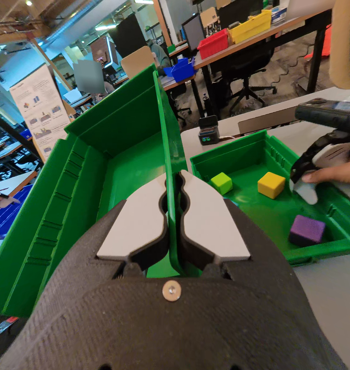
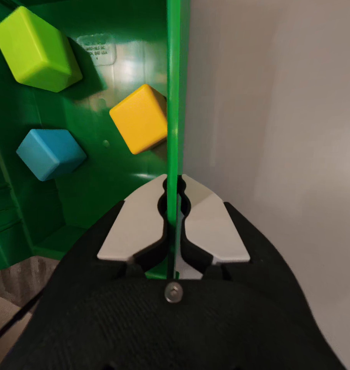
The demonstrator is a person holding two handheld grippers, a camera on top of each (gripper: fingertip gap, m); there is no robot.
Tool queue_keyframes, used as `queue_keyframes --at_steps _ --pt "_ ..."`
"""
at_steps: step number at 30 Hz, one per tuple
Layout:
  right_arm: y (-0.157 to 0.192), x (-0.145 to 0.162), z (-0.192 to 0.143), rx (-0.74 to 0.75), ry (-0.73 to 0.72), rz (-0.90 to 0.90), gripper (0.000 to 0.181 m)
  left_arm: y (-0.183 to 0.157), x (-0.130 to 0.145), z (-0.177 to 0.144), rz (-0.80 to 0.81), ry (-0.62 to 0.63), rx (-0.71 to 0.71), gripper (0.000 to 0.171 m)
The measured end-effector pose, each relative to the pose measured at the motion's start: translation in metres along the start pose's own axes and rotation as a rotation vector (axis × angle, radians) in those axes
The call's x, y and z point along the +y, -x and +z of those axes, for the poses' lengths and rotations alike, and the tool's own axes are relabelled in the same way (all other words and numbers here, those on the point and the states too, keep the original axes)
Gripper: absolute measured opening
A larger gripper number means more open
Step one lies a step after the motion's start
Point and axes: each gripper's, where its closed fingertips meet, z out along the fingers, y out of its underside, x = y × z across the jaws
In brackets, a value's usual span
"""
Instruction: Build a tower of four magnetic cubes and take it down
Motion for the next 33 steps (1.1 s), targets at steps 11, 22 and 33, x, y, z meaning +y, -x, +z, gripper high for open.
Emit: queue_keyframes --at_steps 11,22,33 --pt "0.083 -0.013 -0.014 -0.064 -0.143 -0.129 0.042 0.010 0.003 -0.003 -0.038 0.005 -0.008 0.006" --pt "0.004 0.022 -0.163 -0.455 -0.446 -0.274 0.050 -0.111 -0.063 -0.024 0.050 -0.091 0.297 0.006" --pt "-0.333 0.170 -0.207 -0.603 -0.769 0.102 0.059 -0.399 -0.094 -0.098 0.146 -0.187 0.934 0.006"
